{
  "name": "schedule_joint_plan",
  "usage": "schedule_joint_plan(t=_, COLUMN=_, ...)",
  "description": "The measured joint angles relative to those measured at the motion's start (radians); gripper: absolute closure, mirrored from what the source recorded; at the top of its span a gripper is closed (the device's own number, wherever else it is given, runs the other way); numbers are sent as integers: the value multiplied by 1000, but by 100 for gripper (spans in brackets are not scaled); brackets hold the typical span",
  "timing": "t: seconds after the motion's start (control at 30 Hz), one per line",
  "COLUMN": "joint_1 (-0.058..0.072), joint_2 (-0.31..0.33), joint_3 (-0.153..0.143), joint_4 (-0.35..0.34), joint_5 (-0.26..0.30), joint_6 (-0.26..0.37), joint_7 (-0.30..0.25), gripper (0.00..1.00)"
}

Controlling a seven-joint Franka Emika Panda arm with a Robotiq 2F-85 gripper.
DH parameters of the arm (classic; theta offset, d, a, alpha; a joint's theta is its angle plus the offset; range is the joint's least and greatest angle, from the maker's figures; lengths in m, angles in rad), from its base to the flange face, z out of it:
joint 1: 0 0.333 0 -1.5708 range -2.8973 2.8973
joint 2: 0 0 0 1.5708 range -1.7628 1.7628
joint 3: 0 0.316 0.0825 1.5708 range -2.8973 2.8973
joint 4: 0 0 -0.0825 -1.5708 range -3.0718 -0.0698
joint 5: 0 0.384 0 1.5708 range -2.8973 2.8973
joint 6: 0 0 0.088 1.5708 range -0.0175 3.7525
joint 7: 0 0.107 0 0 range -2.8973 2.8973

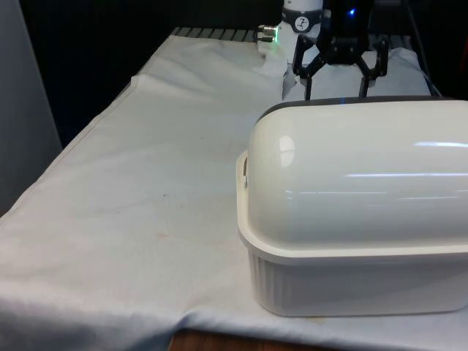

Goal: Open the lid, then close it.

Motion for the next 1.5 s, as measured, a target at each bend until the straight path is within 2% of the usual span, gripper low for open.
schedule_joint_plan(t=0.17, joint_1=0, joint_2=38, joint_3=2, joint_4=20, joint_5=8, joint_6=46, joint_7=-1, gripper=0)
schedule_joint_plan(t=0.43, joint_1=-1, joint_2=82, joint_3=2, joint_4=51, joint_5=11, joint_6=86, joint_7=-1, gripper=0)
schedule_joint_plan(t=1.03, joint_1=-4, joint_2=124, joint_3=2, joint_4=67, joint_5=13, joint_6=178, joint_7=3, gripper=1)
schedule_joint_plan(t=1.17, joint_1=-5, joint_2=129, joint_3=2, joint_4=69, joint_5=13, joint_6=186, joint_7=4, gripper=14)
schedule_joint_plan(t=1.2, joint_1=-5, joint_2=132, joint_3=2, joint_4=70, joint_5=13, joint_6=190, joint_7=4, gripper=25)
schedule_joint_plan(t=1.23, joint_1=-5, joint_2=133, joint_3=2, joint_4=71, joint_5=13, joint_6=193, joint_7=4, gripper=30)
schedule_joint_plan(t=1.4, joint_1=-5, joint_2=134, joint_3=2, joint_4=71, joint_5=13, joint_6=199, joint_7=4, gripper=55)
schedule_joint_plan(t=1.43, joint_1=-5, joint_2=134, joint_3=2, joint_4=71, joint_5=13, joint_6=199, joint_7=4, gripper=55)
schedule_joint_plan(t=1.47, joint_1=-5, joint_2=134, joint_3=2, joint_4=71, joint_5=13, joint_6=199, joint_7=4, gripper=67)
schedule_joint_plan(t=1.5, joint_1=-5, joint_2=134, joint_3=2, joint_4=71, joint_5=13, joint_6=199, joint_7=4, gripper=72)
